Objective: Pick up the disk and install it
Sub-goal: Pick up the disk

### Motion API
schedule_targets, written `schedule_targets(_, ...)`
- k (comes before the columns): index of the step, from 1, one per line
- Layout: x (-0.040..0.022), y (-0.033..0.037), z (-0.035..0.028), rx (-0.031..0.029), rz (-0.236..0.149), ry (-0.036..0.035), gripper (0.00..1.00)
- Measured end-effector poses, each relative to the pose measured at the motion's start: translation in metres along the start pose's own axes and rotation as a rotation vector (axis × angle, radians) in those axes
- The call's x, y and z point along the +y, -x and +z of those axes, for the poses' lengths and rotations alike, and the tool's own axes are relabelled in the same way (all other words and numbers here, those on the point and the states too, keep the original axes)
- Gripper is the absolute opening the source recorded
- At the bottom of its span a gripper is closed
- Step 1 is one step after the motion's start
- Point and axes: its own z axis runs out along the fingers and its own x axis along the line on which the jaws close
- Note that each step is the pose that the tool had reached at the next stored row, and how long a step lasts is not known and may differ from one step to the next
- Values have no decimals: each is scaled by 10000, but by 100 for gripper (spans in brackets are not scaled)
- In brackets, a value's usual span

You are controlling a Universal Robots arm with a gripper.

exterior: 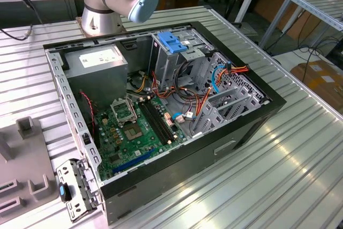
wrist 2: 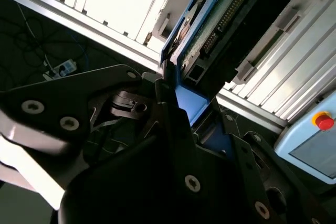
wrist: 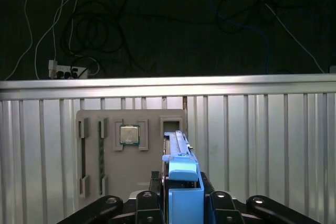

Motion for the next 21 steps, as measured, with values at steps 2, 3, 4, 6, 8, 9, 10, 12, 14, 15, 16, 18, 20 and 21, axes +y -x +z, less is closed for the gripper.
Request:
schedule_targets(2,-1,-1,-79,1,0,4,37)
schedule_targets(3,-1,-1,-117,0,0,4,37)
schedule_targets(4,-2,-1,-149,0,0,3,37)
schedule_targets(6,-2,-1,-225,0,0,6,37)
schedule_targets(8,-3,-2,-302,0,0,9,37)
schedule_targets(9,-3,-2,-335,0,0,12,37)
schedule_targets(10,-4,-2,-371,-1,0,13,37)
schedule_targets(12,-5,-2,-459,-1,0,16,37)
schedule_targets(14,-6,-3,-531,-1,0,20,37)
schedule_targets(15,-6,-3,-569,0,0,25,37)
schedule_targets(16,-7,-3,-598,0,0,29,37)
schedule_targets(18,-7,-3,-624,1,0,41,37)
schedule_targets(20,-8,-3,-624,-1,0,38,37)
schedule_targets(21,-8,-3,-624,-1,0,39,37)
